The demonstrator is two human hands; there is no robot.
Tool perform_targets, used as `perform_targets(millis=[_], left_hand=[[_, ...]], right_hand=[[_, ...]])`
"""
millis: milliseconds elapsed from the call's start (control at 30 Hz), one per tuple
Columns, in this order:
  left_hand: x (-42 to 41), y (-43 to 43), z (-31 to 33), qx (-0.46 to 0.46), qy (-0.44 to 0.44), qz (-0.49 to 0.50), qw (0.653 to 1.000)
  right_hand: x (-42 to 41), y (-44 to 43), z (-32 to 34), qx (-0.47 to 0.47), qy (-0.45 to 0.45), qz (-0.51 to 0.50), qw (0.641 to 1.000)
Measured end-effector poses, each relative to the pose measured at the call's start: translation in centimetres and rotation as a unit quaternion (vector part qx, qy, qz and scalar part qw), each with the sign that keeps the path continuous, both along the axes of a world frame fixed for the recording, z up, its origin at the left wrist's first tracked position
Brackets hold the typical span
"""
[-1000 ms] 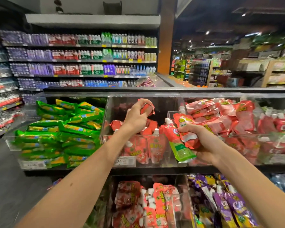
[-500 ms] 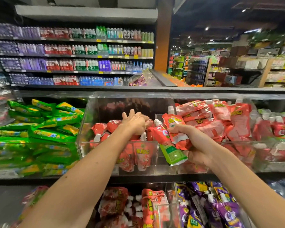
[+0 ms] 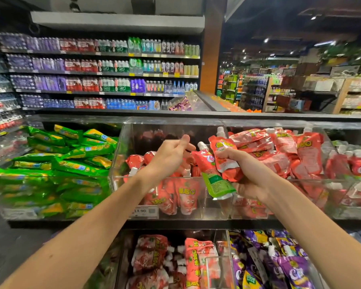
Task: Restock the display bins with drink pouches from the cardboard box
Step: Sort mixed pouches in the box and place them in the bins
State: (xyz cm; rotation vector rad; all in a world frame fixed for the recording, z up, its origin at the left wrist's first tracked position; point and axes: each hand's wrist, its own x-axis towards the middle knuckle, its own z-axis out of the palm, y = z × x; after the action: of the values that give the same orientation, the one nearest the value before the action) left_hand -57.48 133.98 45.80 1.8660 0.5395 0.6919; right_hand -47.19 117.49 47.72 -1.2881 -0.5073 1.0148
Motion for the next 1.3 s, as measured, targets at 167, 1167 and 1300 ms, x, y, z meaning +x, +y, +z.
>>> perform_targets(millis=[167, 1167, 1300], left_hand=[[-4.4, -4.1, -1.6, -0.137, 0.090, -0.140, 0.977], [-16.2, 2.6, 0.5, -0.008, -0.030, 0.156, 0.987], [-16.5, 2.3, 0.2, -0.028, -0.030, 0.137, 0.990]], right_hand=[[-2.0, 2.3, 0.2, 0.002, -0.002, 0.016, 1.000], [-7.5, 22.8, -1.3, -0.192, -0.535, -0.093, 0.818], [-7.0, 21.3, -2.0, -0.191, -0.540, -0.023, 0.819]])
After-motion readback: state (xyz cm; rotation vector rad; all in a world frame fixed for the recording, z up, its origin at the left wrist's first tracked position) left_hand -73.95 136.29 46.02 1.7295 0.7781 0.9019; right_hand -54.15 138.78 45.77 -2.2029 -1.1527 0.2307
